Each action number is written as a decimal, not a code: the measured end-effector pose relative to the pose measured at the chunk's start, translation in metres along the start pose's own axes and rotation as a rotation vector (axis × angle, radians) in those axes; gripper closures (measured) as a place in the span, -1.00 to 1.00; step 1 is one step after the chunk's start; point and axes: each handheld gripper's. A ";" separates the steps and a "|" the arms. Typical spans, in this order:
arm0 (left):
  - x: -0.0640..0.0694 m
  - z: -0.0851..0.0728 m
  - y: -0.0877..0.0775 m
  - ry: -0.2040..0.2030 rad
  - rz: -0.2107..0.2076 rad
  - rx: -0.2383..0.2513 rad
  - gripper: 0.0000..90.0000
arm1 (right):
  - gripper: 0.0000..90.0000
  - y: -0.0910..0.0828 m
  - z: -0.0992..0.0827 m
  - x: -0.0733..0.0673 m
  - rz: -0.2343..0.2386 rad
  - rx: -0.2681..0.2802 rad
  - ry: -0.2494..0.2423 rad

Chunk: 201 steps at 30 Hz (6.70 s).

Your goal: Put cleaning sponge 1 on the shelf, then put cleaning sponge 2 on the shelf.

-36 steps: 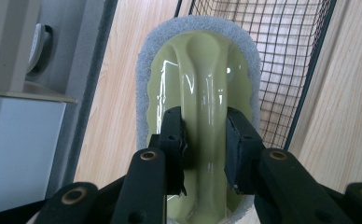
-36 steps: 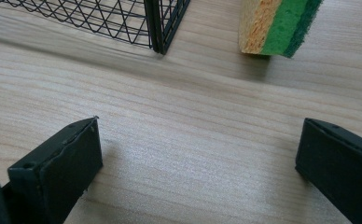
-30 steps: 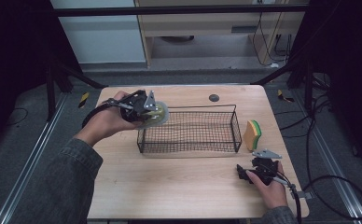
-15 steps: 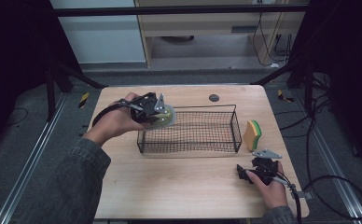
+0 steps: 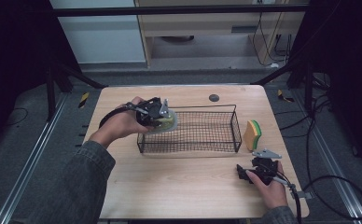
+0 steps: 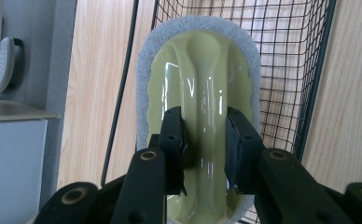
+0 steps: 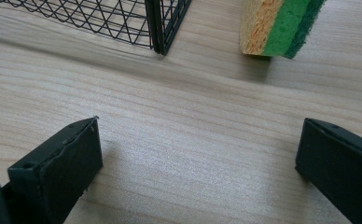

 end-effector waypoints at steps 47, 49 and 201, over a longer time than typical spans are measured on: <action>0.012 -0.014 0.061 -0.033 -0.090 -0.046 0.57 | -0.99 0.000 0.000 0.000 0.003 -0.001 -0.003; 0.013 -0.014 0.063 -0.048 -0.098 -0.052 0.57 | -0.99 0.000 0.000 0.000 0.003 -0.001 -0.003; 0.126 -0.194 0.066 -0.999 0.102 0.143 -1.00 | 0.42 -0.043 0.201 0.029 -0.028 -0.243 0.008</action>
Point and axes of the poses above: each handheld gripper's, and its own axes: y roughly forward along the jaws, z roughly out of its top, x roughly to its right, and after that the axes turned 7 degrees about z, right-handed
